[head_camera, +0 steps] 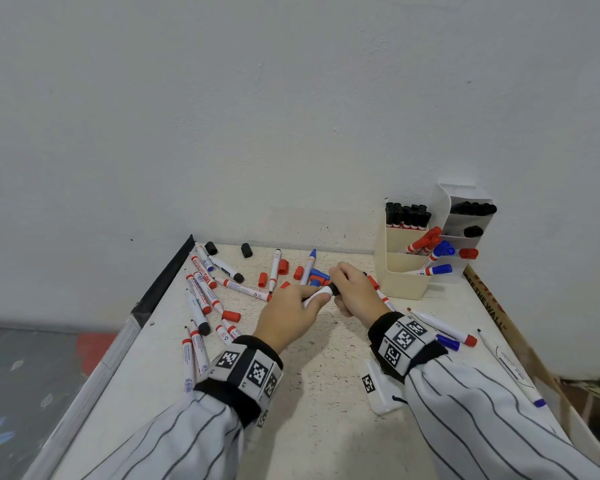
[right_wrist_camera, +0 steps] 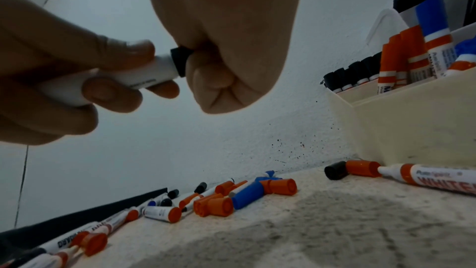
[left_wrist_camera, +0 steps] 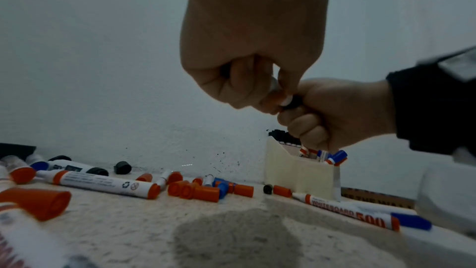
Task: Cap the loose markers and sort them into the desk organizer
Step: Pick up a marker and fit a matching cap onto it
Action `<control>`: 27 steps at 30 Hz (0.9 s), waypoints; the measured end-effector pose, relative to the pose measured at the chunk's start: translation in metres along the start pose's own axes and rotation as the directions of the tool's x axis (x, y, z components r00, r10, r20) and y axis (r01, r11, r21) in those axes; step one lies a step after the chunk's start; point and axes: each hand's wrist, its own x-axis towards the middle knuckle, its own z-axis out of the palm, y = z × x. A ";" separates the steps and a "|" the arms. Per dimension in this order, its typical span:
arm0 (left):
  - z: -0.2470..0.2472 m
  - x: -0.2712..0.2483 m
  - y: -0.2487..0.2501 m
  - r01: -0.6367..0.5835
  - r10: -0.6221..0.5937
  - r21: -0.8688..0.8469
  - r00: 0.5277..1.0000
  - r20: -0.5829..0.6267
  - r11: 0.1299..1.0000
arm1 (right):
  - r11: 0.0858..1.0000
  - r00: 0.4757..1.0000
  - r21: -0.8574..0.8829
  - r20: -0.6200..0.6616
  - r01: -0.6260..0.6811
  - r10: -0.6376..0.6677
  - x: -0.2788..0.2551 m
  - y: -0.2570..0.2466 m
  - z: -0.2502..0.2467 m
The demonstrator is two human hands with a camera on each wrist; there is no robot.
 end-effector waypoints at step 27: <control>-0.007 -0.003 0.017 0.008 -0.021 0.090 0.991 0.136 0.996 | 0.995 0.999 0.097 0.045 -0.010 0.006 -0.020 -0.001 -0.003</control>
